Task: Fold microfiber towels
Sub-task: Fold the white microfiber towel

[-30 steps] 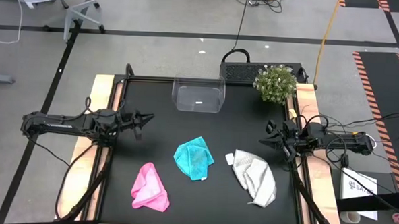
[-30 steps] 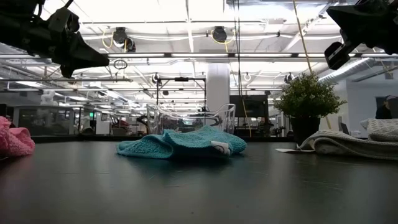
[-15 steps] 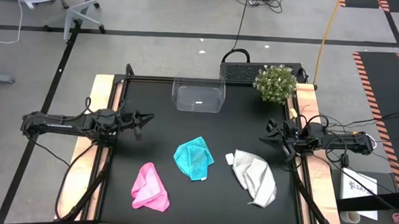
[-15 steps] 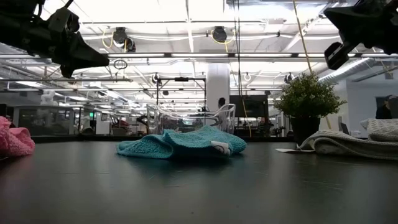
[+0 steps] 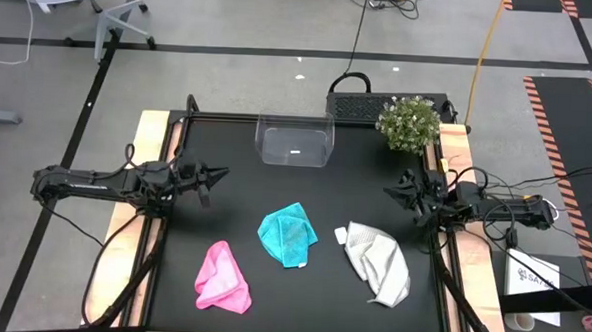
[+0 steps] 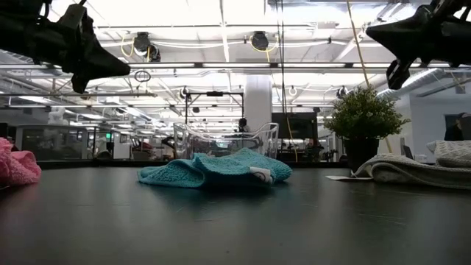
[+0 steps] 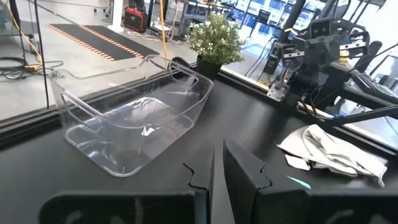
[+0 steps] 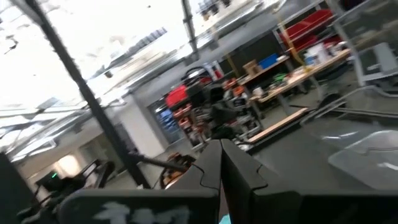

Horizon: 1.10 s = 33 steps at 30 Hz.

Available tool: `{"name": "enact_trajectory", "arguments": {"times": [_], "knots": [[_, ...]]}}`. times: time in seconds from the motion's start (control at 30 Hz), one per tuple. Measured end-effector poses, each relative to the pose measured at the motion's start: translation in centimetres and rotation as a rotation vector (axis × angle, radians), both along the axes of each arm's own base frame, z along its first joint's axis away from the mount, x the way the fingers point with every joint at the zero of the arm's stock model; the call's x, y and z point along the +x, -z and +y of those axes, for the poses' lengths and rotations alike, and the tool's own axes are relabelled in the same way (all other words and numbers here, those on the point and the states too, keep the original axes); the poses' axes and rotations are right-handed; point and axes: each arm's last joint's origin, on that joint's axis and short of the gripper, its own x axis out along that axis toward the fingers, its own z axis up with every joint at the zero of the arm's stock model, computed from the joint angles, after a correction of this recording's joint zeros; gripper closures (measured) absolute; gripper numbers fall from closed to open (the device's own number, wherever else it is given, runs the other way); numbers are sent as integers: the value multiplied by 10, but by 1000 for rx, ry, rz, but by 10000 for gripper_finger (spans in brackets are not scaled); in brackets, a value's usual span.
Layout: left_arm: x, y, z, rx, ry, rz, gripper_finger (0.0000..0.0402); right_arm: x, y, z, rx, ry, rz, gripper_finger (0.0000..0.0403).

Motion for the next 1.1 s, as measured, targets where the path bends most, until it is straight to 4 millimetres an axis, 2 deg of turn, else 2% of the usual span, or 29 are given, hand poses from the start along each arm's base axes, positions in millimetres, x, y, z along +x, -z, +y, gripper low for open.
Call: {"name": "enact_trajectory", "arguments": {"times": [0.2, 1.1], "knots": [[0, 0, 0, -81, -14, -33, 366, 0, 1, -2, 16, 52, 6, 403], [0, 1, 1, -142, -80, -54, 366, 1, 6, -2, 1, 57, 61, 403]]}}
